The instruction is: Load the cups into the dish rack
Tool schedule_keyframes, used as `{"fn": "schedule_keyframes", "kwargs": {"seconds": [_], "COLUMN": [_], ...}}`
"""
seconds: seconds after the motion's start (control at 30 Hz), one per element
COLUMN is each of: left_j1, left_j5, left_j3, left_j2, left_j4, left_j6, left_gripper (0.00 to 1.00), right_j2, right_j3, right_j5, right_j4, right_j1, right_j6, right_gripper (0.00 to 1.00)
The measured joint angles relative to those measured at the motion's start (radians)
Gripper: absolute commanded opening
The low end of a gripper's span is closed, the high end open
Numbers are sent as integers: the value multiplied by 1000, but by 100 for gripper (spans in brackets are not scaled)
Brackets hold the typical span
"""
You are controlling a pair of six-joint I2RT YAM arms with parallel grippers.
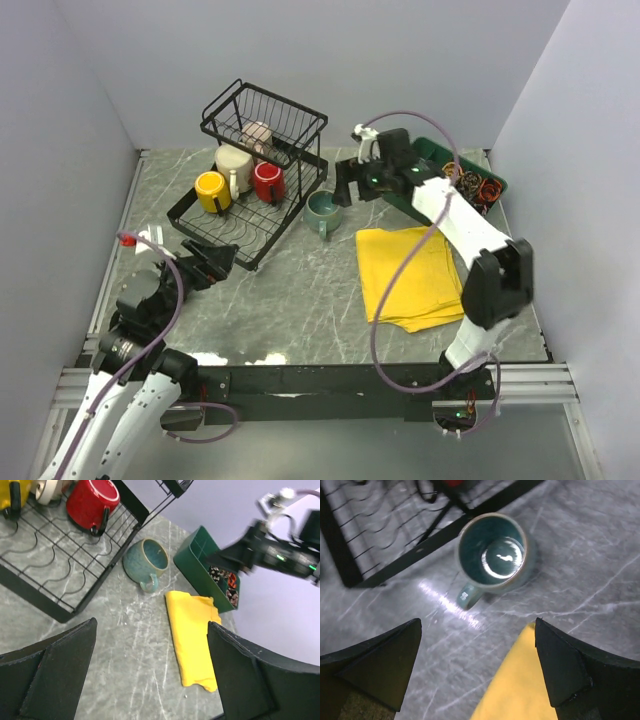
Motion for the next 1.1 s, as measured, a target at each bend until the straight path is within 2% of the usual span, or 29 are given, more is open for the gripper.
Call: {"fn": "schedule_keyframes", "kwargs": {"seconds": [0.17,0.4,0.53,0.57,0.6,0.63,0.77,0.87,1.03,1.1], "left_j1": [0,0,0,0,0,0,0,0,0,0], "left_j5": [3,3,3,3,5,7,14,25,61,74], "left_j3": [-28,-39,-40,-40,-40,-41,-52,-57,-68,-77], "left_j2": [-51,-60,-60,-59,-58,-58,-51,-41,-37,-37], "left_j4": [-27,-32,-32,-32,-31,-31,-24,-17,23,38], "left_j6": [-44,-68,-72,-75,-79,-85,-98,-116,-162,-182], "left_gripper": [96,96,96,96,96,96,96,96,96,96], "right_j2": [198,394,475,485,498,516,559,585,588,585], "right_j3": [167,325,377,380,388,401,440,463,460,449], "right_j5": [125,198,208,209,211,215,224,240,275,283], "right_j4": [-27,-79,-105,-111,-118,-127,-146,-149,-146,-138], "right_j1": [27,34,38,39,41,43,51,56,58,58], "right_j6": [81,102,101,100,99,98,91,87,83,84], "right_gripper": [96,74,67,64,57,56,37,29,26,19]}}
